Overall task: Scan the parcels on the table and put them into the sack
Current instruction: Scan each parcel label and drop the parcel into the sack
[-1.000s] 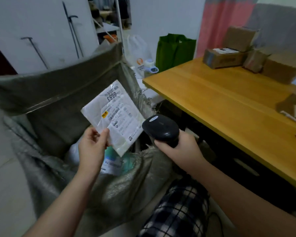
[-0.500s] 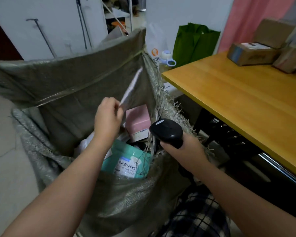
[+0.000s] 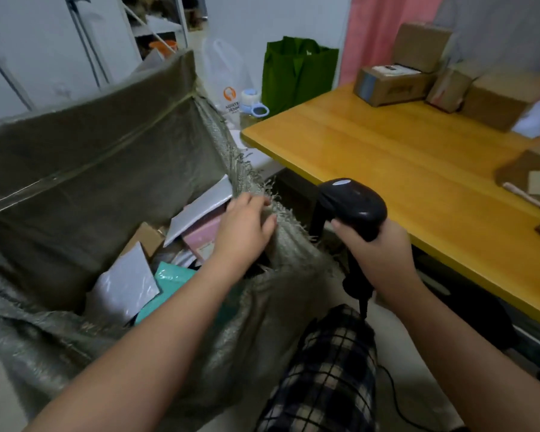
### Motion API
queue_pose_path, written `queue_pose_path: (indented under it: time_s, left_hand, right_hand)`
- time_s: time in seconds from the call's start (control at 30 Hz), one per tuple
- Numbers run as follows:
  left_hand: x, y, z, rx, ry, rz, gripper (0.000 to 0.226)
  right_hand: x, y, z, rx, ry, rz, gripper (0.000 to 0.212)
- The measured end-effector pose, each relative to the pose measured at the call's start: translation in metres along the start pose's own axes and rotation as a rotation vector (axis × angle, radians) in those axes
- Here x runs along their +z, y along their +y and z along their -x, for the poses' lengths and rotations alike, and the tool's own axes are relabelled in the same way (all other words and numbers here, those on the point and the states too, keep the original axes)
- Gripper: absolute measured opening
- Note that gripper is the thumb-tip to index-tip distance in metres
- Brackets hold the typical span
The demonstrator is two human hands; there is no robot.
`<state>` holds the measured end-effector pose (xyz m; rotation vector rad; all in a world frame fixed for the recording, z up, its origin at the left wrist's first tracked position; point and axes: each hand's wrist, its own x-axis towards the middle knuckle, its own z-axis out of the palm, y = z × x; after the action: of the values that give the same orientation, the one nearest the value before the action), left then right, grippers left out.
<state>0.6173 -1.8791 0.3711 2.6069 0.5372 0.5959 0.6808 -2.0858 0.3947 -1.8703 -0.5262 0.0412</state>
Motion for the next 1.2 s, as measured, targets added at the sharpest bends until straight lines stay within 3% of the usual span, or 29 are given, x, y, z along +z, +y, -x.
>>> queue_pose_path:
  time_s: [0.43,0.73,1.0,1.2]
  left_hand:
    - [0.083,0.235,0.005,0.431,-0.207,0.26,0.037]
    - [0.137,0.359,-0.008,0.592,-0.2,0.231,0.075]
    - [0.128,0.363,-0.028,0.59,-0.187,0.191,0.03]
    - [0.092,0.28,-0.028,0.314,-0.23,0.73,0.041]
  right_hand:
    - [-0.211,0.031,0.069,0.123,0.499,0.092,0.015]
    - [-0.277,0.046,0.099,0.165,0.76,0.063,0.011]
    - [-0.272,0.052,0.101,0.177,0.737,0.015,0.017]
    - [-0.253,0.049,0.095,0.137,0.658,-0.012,0.022]
